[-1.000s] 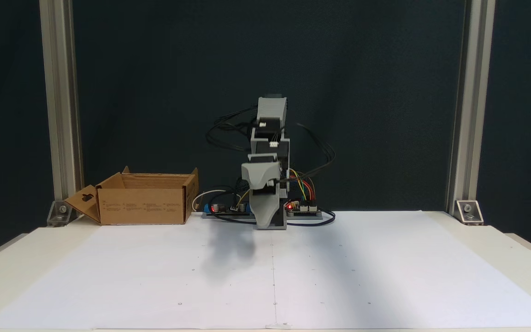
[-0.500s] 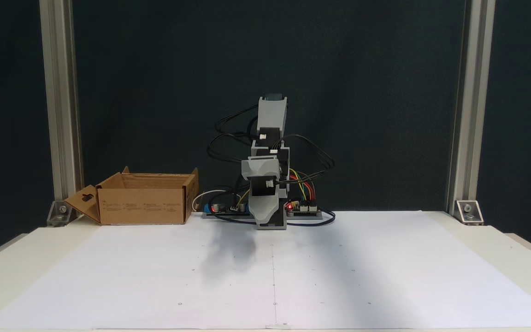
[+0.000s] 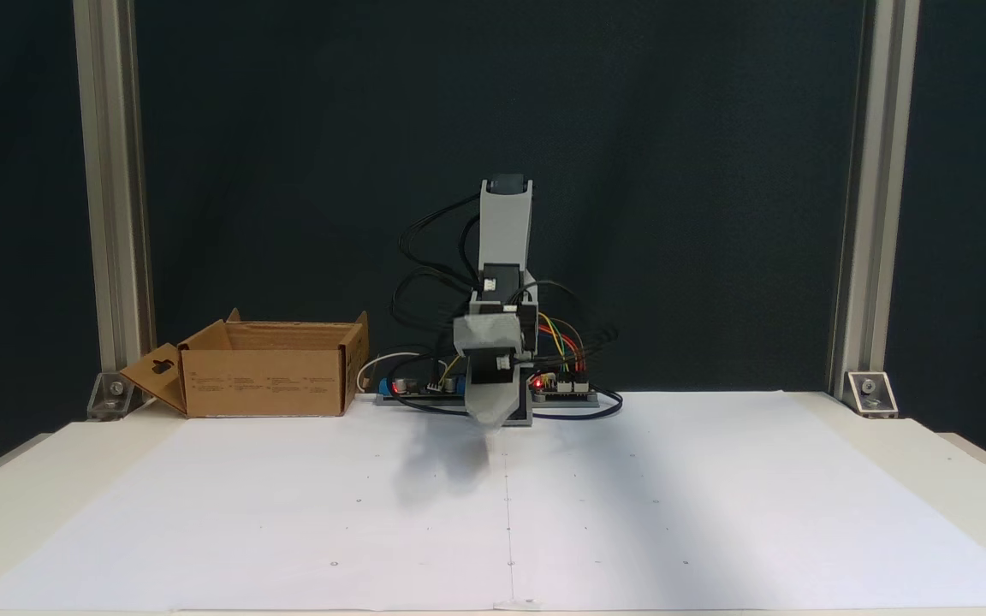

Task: Grasp a green dice and put it in the bin.

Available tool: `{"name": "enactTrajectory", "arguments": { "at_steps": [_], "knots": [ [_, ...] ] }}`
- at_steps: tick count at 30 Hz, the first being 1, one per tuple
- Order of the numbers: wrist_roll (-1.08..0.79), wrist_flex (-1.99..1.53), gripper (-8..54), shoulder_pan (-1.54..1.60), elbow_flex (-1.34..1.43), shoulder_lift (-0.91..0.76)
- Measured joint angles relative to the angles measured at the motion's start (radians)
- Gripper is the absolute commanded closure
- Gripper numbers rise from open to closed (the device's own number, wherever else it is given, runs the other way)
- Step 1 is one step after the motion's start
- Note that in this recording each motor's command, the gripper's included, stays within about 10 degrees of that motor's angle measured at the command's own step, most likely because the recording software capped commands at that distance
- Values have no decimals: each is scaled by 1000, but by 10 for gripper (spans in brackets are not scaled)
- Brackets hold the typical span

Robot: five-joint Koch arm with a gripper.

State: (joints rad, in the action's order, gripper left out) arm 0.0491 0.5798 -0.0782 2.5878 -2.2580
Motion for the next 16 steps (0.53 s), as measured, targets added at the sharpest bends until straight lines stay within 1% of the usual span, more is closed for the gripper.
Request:
{"name": "enactTrajectory", "arguments": {
  "at_steps": [16],
  "knots": [
    [0, 377, 4, 15, 25, 0]
  ]
}}
